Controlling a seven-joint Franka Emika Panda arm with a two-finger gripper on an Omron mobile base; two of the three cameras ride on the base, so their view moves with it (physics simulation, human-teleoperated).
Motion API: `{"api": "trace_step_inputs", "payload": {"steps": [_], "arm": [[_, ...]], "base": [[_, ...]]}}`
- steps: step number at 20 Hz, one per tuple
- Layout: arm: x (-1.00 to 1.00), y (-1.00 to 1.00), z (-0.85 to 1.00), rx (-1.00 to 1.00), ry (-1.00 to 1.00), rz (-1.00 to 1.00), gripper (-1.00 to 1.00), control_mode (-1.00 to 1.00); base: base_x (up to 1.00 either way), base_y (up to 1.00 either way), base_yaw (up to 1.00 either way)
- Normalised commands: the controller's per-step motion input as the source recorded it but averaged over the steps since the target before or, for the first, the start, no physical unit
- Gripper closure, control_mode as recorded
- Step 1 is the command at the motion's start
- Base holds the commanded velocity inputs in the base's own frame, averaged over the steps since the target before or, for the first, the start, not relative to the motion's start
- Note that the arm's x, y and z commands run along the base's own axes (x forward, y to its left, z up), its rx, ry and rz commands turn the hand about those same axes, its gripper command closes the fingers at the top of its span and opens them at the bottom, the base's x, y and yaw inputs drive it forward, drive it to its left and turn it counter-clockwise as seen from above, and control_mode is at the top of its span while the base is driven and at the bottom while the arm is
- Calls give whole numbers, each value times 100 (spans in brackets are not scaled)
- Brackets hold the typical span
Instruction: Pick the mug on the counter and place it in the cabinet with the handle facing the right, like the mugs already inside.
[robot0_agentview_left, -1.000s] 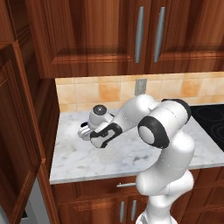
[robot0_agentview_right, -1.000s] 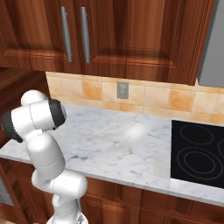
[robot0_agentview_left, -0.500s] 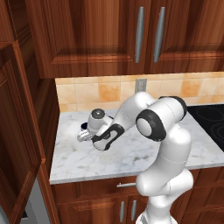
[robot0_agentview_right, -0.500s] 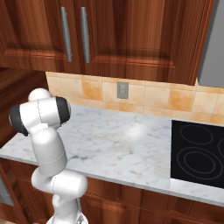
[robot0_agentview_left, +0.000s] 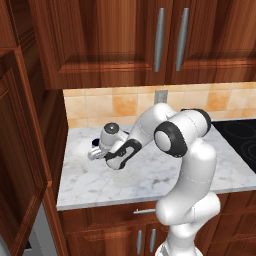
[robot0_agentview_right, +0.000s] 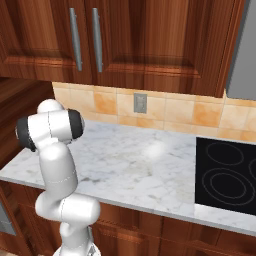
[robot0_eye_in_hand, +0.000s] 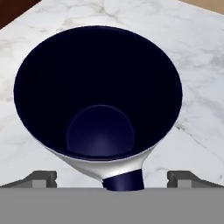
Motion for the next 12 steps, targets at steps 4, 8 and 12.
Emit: {"api": "trace_step_inputs", "payload": {"steps": [4, 8, 12], "arm": [[0, 10, -21, 0, 9, 0, 100, -100], [0, 4, -17, 0, 9, 0, 100, -100], [0, 0, -14, 0, 9, 0, 100, -100]], "base": [[0, 0, 0], [0, 0, 0], [0, 0, 0]]}}
